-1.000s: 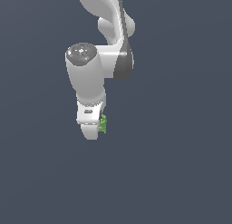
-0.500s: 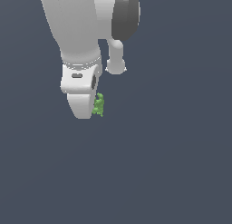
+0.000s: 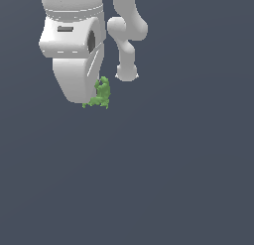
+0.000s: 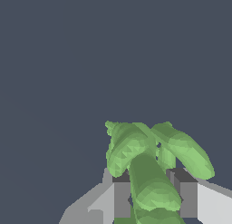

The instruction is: Pick up the object and move it to a goal position.

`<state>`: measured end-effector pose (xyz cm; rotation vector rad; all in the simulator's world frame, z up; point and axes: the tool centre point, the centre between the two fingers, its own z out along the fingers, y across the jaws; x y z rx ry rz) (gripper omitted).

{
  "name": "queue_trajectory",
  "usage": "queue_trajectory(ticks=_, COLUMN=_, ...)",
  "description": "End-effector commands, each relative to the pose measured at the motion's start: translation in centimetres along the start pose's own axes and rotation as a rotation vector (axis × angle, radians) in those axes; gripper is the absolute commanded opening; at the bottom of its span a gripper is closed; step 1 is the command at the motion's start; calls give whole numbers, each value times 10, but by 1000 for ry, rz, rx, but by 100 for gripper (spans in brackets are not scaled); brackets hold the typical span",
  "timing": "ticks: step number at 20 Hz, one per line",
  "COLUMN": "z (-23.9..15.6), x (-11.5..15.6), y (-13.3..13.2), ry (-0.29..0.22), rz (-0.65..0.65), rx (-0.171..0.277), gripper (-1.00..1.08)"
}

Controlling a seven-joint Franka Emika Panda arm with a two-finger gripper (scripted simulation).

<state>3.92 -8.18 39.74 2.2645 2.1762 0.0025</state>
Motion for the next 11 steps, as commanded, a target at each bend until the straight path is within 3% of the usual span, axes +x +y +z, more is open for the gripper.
queue_trajectory(ticks=1, z=-13, x=-1, y=0, ry=0, rz=0, rx=2, gripper=-100)
queue_trajectory(ticks=11, z=-32, x=-2, y=2, ry=0, rz=1, rx=2, gripper=-100)
